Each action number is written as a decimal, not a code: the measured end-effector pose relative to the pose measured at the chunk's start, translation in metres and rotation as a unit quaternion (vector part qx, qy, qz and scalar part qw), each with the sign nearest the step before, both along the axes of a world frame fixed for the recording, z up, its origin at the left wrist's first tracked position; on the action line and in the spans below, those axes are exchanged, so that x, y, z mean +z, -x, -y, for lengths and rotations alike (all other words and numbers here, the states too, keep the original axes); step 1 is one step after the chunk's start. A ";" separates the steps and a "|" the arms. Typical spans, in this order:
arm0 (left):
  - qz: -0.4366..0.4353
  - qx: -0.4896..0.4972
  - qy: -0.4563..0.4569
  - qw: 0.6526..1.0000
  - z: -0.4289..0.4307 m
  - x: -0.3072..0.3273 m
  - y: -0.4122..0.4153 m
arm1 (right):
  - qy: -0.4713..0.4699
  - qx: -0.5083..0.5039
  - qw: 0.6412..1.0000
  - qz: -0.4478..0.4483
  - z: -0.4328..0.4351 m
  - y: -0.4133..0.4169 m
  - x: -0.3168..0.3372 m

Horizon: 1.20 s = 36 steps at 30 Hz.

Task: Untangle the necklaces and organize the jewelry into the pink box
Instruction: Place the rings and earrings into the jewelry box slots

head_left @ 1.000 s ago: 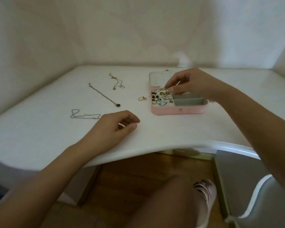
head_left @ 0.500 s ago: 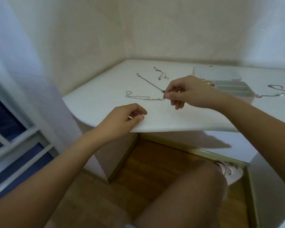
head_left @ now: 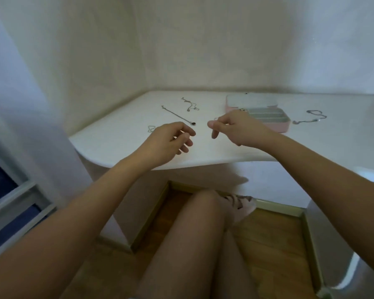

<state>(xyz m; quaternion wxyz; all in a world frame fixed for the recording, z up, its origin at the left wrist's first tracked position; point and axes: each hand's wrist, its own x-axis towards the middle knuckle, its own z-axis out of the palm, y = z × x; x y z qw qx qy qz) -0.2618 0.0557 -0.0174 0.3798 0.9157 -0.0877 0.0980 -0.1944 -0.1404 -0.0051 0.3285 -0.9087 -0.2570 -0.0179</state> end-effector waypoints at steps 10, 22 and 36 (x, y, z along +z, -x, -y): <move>-0.017 -0.051 0.025 0.998 0.060 -0.008 -0.008 | -0.016 -0.069 0.997 -0.002 0.060 0.012 -0.012; 0.035 -0.089 0.029 0.995 0.018 -0.046 -0.004 | -0.004 -0.093 0.996 -0.013 0.040 0.026 -0.040; -0.154 -0.205 -0.048 0.965 0.025 -0.178 -0.011 | 0.036 -0.110 0.991 -0.065 0.060 0.053 -0.171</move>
